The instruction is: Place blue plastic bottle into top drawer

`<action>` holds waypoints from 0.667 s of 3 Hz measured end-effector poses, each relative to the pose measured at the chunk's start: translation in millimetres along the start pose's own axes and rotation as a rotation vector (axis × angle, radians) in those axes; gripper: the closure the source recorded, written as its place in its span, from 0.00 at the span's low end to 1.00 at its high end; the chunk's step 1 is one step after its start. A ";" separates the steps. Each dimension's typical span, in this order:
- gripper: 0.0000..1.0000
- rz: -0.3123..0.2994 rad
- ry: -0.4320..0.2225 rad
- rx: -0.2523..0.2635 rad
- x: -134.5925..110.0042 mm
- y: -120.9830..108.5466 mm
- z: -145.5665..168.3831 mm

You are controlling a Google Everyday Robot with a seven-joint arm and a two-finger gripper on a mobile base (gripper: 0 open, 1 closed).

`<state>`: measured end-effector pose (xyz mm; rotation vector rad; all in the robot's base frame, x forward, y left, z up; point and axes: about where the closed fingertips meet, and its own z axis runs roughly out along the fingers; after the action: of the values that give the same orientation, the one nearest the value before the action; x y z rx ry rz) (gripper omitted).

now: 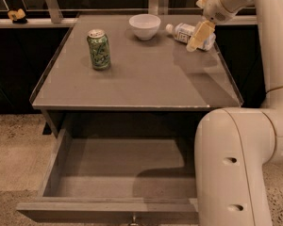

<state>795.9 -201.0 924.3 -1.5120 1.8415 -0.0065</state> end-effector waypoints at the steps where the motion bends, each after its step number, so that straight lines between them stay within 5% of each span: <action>1: 0.00 0.023 -0.083 0.057 35.6 -6.1 -42.0; 2: 0.00 0.023 -0.083 0.057 35.6 -6.0 -41.5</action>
Offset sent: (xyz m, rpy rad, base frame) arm 0.0750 -0.1441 0.0878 0.1071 -0.0659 -0.0089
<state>777.7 -251.1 938.2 -1.4306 1.7786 0.0146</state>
